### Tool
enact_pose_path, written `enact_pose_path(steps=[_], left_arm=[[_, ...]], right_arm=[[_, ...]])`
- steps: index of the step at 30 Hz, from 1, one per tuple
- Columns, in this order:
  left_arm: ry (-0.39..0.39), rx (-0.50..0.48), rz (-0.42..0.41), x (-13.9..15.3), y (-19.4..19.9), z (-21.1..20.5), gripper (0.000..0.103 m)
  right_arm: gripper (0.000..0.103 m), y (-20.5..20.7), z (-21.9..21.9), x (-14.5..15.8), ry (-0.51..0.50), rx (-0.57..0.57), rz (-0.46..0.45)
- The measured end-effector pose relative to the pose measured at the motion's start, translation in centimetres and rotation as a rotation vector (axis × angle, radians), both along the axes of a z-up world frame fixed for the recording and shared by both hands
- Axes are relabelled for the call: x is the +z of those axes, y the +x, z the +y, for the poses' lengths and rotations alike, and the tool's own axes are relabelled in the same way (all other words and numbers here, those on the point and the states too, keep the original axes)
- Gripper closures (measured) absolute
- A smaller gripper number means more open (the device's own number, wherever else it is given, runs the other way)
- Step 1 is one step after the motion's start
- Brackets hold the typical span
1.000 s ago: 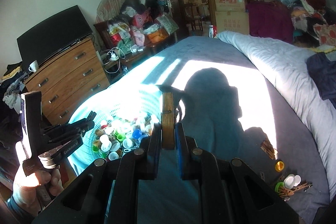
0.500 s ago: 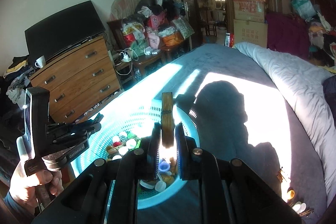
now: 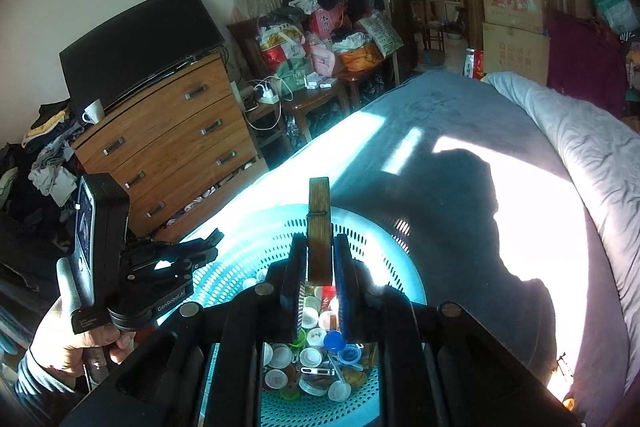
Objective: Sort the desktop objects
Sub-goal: 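Open both tools to drop the clothespins into the basket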
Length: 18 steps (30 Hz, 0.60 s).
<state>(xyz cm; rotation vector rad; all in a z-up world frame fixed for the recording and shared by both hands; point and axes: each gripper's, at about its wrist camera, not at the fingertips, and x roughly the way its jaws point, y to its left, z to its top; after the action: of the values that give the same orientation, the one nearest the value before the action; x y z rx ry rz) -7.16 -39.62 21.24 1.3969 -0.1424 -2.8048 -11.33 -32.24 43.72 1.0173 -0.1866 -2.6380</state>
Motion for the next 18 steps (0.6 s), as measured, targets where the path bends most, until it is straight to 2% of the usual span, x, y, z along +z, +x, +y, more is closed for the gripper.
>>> enact_pose_path(steps=[9,12,18], left_arm=[[0.016,-0.085,-0.177,-2.3,-4.1,-0.1,0.087],[0.013,-0.091,-0.194,-2.8,-4.9,-0.4,0.087],[0.022,-0.086,-0.179,-2.5,-5.0,-1.3,0.088]], right_arm=[[0.09,-4.6,0.2,-1.7,-0.003,0.042,-0.165],[0.09,-5.0,0.2,-2.0,-0.002,0.06,-0.196],[0.09,-4.7,-0.9,-1.6,0.031,0.087,-0.177]])
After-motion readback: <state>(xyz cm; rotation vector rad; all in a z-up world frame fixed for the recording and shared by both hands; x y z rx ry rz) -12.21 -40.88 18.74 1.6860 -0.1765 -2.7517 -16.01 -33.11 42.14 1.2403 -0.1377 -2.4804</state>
